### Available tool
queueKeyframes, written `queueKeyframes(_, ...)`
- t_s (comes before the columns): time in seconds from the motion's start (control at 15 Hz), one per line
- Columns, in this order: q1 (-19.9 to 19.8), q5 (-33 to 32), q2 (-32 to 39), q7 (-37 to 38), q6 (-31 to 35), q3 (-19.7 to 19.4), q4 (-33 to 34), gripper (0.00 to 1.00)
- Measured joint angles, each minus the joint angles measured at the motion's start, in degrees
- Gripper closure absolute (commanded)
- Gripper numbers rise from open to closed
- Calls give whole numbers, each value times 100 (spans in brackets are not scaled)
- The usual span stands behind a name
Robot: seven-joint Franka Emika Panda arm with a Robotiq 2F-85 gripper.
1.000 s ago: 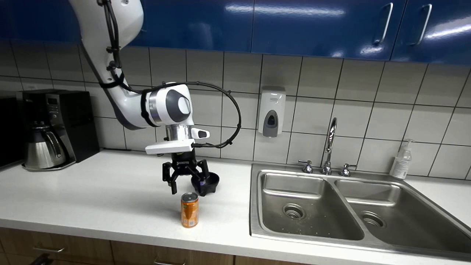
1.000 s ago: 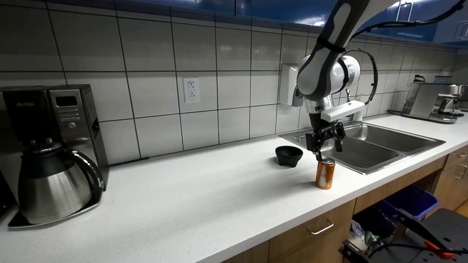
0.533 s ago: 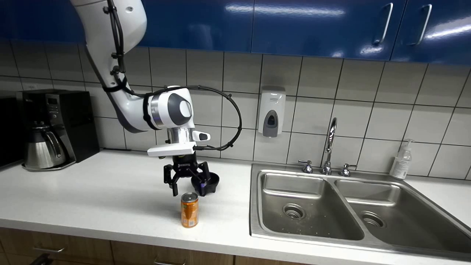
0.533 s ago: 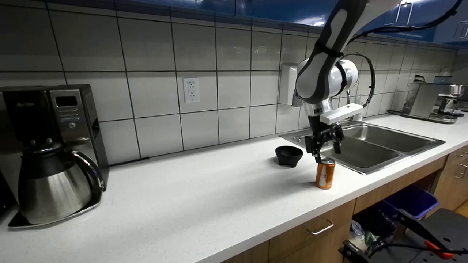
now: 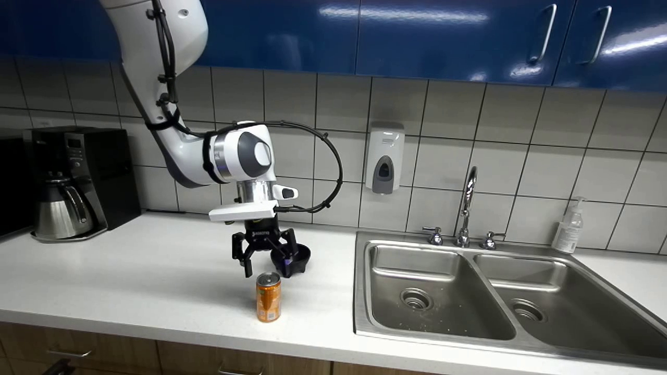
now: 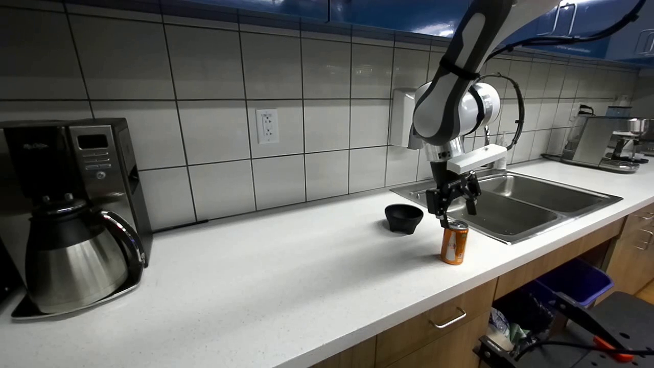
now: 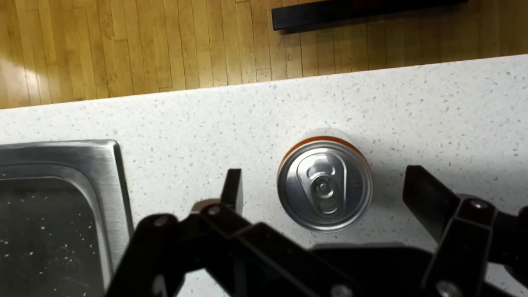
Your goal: Place the orange can in the black bowl
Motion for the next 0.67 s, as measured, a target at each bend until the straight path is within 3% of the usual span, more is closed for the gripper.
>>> queueKeyframes(0.67, 11, -14, 185, -13, 325, -11, 0, 0)
